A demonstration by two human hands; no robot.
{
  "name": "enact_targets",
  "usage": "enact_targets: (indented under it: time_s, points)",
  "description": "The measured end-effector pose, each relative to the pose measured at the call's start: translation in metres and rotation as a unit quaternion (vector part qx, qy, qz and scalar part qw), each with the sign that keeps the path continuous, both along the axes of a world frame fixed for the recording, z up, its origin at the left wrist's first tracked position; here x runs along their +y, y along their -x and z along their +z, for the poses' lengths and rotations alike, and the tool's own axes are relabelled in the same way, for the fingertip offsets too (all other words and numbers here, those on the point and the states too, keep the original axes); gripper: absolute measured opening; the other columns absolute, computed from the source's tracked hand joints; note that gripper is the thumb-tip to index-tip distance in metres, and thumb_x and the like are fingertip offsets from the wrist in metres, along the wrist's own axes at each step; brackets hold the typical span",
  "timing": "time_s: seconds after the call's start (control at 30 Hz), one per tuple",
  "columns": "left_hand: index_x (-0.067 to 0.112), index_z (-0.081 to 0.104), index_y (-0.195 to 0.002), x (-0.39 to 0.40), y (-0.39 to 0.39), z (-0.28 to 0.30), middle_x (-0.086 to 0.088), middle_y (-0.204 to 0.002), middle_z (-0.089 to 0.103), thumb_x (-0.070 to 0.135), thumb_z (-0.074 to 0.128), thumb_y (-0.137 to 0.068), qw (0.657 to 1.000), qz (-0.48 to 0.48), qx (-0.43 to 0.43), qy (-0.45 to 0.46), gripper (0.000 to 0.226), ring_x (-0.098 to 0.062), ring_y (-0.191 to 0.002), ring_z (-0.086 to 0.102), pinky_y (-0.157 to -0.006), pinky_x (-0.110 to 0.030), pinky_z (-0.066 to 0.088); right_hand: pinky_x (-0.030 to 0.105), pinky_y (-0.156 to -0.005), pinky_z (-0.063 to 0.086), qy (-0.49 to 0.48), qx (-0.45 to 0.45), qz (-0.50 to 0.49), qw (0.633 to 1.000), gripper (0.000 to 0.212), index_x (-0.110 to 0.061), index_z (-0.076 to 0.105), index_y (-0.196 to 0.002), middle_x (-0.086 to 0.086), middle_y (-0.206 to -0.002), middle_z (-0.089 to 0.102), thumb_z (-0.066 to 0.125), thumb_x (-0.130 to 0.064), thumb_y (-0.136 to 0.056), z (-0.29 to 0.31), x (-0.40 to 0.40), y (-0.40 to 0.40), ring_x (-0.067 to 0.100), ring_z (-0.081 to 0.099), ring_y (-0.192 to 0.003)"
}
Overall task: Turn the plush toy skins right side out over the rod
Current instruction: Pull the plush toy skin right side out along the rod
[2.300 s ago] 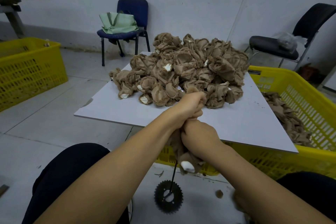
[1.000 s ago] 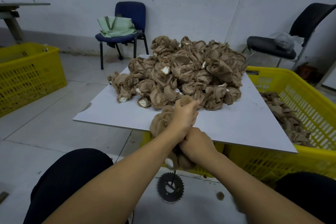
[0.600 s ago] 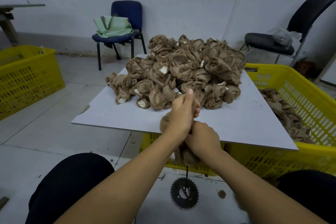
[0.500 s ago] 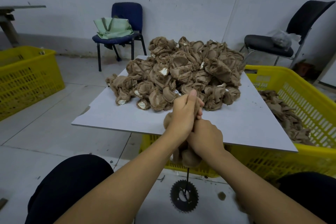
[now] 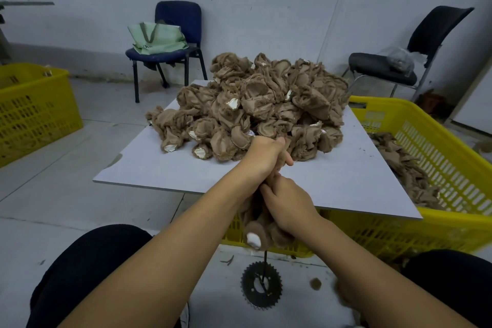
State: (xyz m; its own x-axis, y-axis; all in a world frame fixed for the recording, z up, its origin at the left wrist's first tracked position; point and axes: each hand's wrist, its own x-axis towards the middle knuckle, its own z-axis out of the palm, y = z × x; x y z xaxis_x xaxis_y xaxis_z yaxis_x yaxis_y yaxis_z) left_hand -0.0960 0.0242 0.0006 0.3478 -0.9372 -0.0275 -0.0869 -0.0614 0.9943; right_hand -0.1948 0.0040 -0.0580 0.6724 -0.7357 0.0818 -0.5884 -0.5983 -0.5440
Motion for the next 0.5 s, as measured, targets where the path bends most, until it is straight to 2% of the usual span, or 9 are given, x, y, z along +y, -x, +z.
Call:
enact_targets:
  time_s: [0.2,0.37,0.5]
  points:
    - [0.002,0.069,-0.071,0.004,0.001,-0.008,-0.006,-0.054,0.055,0.029,0.041,-0.108,0.997,0.013,0.032,0.064,0.054,-0.011,-0.05,0.055,-0.052,-0.02,0.048,0.039,-0.063,0.04,0.031,0.052,0.01,0.998,0.028,-0.016,0.048,-0.086,0.003,-0.074,0.052,0.035,-0.032,-0.104,0.003,-0.005,0.008,0.029,0.055,-0.074]
    - [-0.01,0.069,-0.087,0.008,0.007,-0.011,-0.015,-0.062,0.055,0.027,0.039,-0.109,0.988,0.048,0.039,0.144,0.053,-0.014,-0.053,0.054,-0.053,-0.021,0.048,0.044,-0.067,0.046,0.097,0.032,0.003,0.995,0.032,-0.015,0.053,-0.083,0.005,-0.073,0.055,0.036,-0.033,-0.103,0.014,-0.003,0.015,0.028,0.056,-0.07]
    - [-0.013,0.068,-0.085,0.009,0.006,-0.013,-0.014,-0.059,0.054,0.026,0.04,-0.109,0.987,0.062,0.036,0.142,0.054,-0.014,-0.05,0.053,-0.052,-0.02,0.047,0.038,-0.06,0.034,0.123,0.045,0.017,0.991,0.031,-0.019,0.048,-0.08,0.0,-0.068,0.048,0.034,-0.033,-0.104,0.011,-0.002,0.015,0.023,0.05,-0.065]
